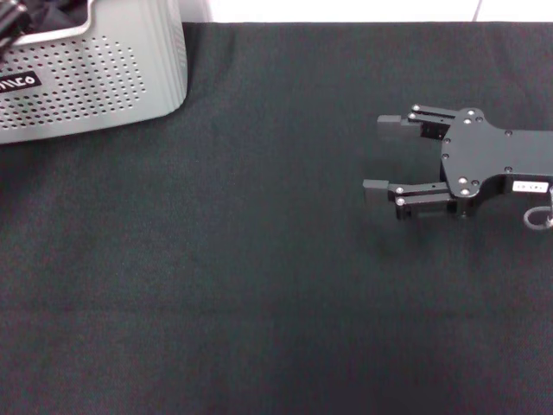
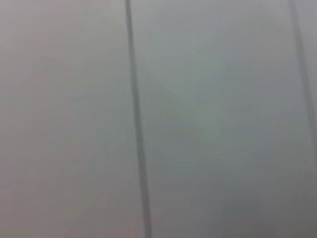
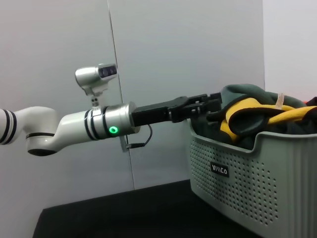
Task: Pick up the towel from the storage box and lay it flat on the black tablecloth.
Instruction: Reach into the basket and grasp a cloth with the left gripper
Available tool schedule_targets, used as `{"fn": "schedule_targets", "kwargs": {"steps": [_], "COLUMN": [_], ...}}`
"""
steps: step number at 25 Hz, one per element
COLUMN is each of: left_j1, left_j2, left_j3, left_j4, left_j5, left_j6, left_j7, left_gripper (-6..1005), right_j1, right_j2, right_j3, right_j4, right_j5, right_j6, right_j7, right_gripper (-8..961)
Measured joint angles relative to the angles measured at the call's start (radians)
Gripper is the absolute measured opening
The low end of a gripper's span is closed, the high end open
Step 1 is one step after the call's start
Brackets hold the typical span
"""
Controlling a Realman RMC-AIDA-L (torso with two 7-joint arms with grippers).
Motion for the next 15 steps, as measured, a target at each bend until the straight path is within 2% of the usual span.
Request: {"fn": "schedule_targets", "kwargs": {"steps": [5, 15], "left_j1": [-0.023, -0.086], "left_j2": [-0.004, -0.005], "left_j3": [0.000, 0.000], "left_j4": [-0.030, -0.157], "left_j5": [-0.073, -0.166], "left_j6": [-0.113, -0.247], "left_j7": [0.116, 0.355], "left_gripper": [734, 733], "right_j1": [0.002, -0.001], "right_j2": [0.001, 0.002], "right_j3": [0.000, -0.004], "right_j4": [0.000, 0.002], "right_j5": [-0.005, -0.004], "right_j6": [0.003, 0.005], "right_j7": [-0.008, -0.010], "right_gripper": [860, 858]}}
